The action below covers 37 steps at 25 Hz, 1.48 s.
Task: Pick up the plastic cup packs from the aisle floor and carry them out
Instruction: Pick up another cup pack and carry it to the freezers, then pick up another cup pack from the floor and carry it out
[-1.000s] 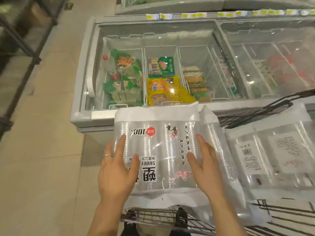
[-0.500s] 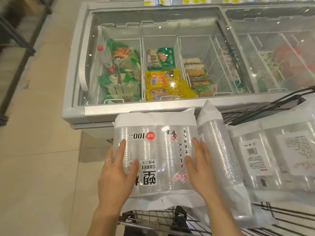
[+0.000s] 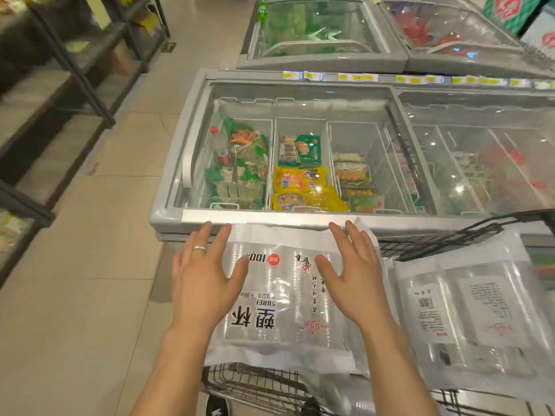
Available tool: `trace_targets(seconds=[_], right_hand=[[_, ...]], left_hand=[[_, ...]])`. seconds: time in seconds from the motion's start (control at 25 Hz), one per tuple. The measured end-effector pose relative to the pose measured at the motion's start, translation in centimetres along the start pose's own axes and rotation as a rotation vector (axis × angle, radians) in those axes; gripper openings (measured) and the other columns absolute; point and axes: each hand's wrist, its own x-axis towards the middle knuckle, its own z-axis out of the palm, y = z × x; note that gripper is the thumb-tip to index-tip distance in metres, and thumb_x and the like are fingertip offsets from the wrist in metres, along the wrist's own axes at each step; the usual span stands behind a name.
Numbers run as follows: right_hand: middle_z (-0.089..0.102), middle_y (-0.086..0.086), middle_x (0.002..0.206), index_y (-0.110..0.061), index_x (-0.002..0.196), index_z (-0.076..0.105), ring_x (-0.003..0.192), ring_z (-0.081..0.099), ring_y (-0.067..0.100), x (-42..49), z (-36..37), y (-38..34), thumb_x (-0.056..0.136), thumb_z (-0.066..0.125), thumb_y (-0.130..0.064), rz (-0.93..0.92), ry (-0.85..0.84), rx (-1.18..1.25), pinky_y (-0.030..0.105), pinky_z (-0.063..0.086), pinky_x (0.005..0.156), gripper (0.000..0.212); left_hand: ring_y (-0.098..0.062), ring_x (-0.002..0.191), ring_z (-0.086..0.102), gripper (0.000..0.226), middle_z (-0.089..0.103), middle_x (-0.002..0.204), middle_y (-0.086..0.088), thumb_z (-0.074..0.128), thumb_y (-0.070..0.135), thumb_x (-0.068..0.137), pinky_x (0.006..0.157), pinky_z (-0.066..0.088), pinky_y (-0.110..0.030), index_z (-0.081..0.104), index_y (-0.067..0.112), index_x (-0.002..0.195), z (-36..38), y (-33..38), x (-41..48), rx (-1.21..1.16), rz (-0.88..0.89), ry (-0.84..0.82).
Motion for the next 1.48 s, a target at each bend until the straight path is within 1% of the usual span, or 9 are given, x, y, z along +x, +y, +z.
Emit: trace_targets(seconds=[0.16,0.32,0.52,0.6,0.84,1.16,1.28,1.4,1.48], right_hand=[[0.007,-0.010,0.163,-0.043,0.151,0.021,0.150,-0.003,0.018,0.3,-2.4,-4.6,0.096,0.049,-0.050,-0.158,-0.061,-0.090,0.042,0.006,0.121,0.062],[0.004,-0.010,0.164,-0.043,0.151,0.021,0.150,-0.007,0.016,-0.6,-1.7,-10.6,0.096,0.045,-0.054,-0.313,-0.102,-0.117,0.040,0.003,0.121,0.061],[0.009,-0.012,0.163,-0.044,0.151,0.023,0.150,-0.006,0.017,-4.9,2.5,-20.6,0.083,0.025,-0.069,-0.550,-0.196,-0.092,0.040,0.001,0.119,0.072],[0.004,-0.013,0.163,-0.047,0.151,0.017,0.150,-0.008,0.017,-7.2,4.8,-25.1,0.078,0.016,-0.072,-0.633,-0.248,-0.137,0.041,0.000,0.119,0.078],[0.002,-0.010,0.164,-0.044,0.151,0.017,0.150,-0.009,0.020,-18.2,13.4,-39.3,0.095,0.038,-0.060,-0.928,-0.318,-0.196,0.039,-0.003,0.119,0.062],[0.007,-0.011,0.163,-0.046,0.150,0.021,0.150,-0.004,0.021,-33.4,23.5,-54.5,0.078,0.018,-0.071,-1.236,-0.435,-0.120,0.041,0.003,0.120,0.077],[0.010,-0.011,0.163,-0.045,0.149,0.024,0.150,0.000,0.022,-37.2,25.9,-57.9,0.082,0.026,-0.069,-1.303,-0.475,-0.095,0.042,0.004,0.119,0.071],[0.008,-0.011,0.163,-0.045,0.150,0.023,0.150,-0.002,0.022,-40.5,28.9,-61.0,0.087,0.034,-0.066,-1.376,-0.511,-0.126,0.043,0.003,0.119,0.067],[0.006,-0.010,0.164,-0.045,0.150,0.022,0.150,-0.003,0.023,-42.3,31.1,-63.5,0.088,0.035,-0.065,-1.422,-0.534,-0.142,0.044,0.003,0.119,0.067]], left_hand=[[-0.026,0.147,0.022,0.069,0.029,0.159,-0.003,0.036,0.065,0.085,0.118,0.017,-0.053,0.041,0.033,0.146,-5.0,0.5,-2.1,0.113,-0.047,0.094],[-0.027,0.146,0.023,0.066,0.031,0.158,-0.003,0.038,0.063,0.085,0.117,0.015,-0.053,0.042,0.036,0.145,-10.0,-1.4,-5.2,0.144,-0.122,0.200],[-0.032,0.144,0.029,0.067,0.039,0.154,-0.006,0.033,0.065,0.082,0.116,0.018,-0.056,0.051,0.035,0.139,-16.3,-8.4,-11.7,0.232,-0.283,0.334],[-0.032,0.144,0.029,0.068,0.039,0.153,-0.006,0.033,0.066,0.080,0.116,0.017,-0.056,0.052,0.034,0.138,-18.9,-11.9,-14.9,0.259,-0.366,0.372],[-0.034,0.140,0.037,0.073,0.044,0.150,-0.005,0.035,0.068,0.076,0.112,0.026,-0.060,0.056,0.031,0.135,-27.2,-24.1,-27.5,0.370,-0.646,0.508],[-0.037,0.136,0.043,0.070,0.051,0.145,-0.009,0.037,0.065,0.077,0.109,0.030,-0.061,0.060,0.029,0.132,-36.5,-35.7,-44.1,0.475,-0.952,0.647],[-0.037,0.135,0.043,0.070,0.052,0.144,-0.010,0.037,0.066,0.077,0.107,0.032,-0.061,0.062,0.028,0.131,-38.1,-38.1,-48.1,0.490,-1.030,0.657],[-0.035,0.140,0.037,0.073,0.046,0.149,-0.008,0.033,0.068,0.078,0.112,0.027,-0.059,0.057,0.031,0.136,-39.6,-40.8,-51.3,0.501,-1.139,0.659],[-0.030,0.147,0.023,0.079,0.034,0.157,-0.004,0.024,0.071,0.077,0.117,0.017,-0.054,0.045,0.035,0.144,-40.6,-43.0,-52.9,0.479,-1.217,0.636]])
